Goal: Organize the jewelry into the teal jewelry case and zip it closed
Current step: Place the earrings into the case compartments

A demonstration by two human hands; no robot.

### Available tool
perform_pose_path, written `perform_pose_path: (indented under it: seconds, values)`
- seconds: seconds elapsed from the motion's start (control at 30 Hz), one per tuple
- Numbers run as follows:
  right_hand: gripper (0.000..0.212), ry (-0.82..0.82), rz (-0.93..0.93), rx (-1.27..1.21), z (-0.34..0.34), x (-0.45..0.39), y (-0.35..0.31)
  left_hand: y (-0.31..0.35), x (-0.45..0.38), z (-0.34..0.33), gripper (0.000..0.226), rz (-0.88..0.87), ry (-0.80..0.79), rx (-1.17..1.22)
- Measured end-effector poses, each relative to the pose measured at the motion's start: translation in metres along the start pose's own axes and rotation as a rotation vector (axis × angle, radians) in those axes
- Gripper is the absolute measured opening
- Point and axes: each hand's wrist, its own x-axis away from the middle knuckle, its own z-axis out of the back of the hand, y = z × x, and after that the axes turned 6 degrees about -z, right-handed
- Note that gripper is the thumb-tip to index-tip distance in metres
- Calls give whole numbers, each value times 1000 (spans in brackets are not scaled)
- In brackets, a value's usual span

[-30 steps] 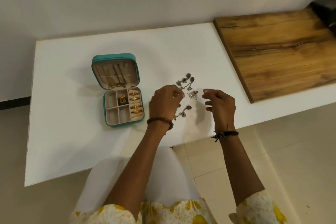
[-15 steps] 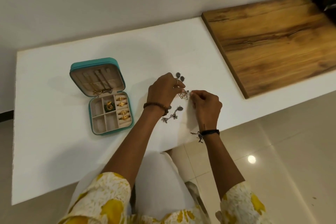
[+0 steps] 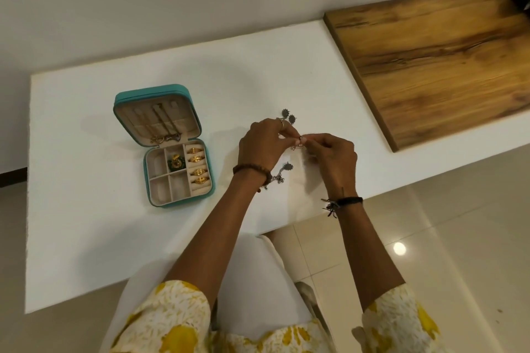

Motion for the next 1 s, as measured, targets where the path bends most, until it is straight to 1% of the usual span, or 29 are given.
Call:
perform_pose_path:
  seconds: [0.13,0.2,0.27,0.37,0.5,0.63,0.7,0.77,0.8,0.87,1.0]
  values:
    - [7,-178,-50,-142,15,13,-24,6,12,21,5,-36,48,204]
    - [8,-279,-51,-156,19,23,-40,10,23,37,4,5,75,391]
    - [8,-365,-48,-153,18,32,-53,12,35,51,11,56,105,556]
    - [9,-467,-36,-159,9,48,-71,9,56,75,17,110,126,679]
    - [16,-552,-42,-162,-15,71,-84,-3,84,103,17,196,169,835]
    - [13,-627,-63,-145,-47,94,-86,-22,115,126,11,290,281,884]
    - [13,-662,-50,-112,-65,104,-87,-33,128,136,12,330,317,871]
    - [8,-683,-23,-85,-81,113,-87,-44,138,144,13,355,347,847]
    - [6,-685,-2,-64,-89,117,-87,-50,141,148,13,364,368,838]
    - [9,-669,47,-17,-103,120,-86,-59,145,152,12,376,406,822]
    - [9,-625,77,22,-121,117,-82,-72,141,149,13,397,472,783]
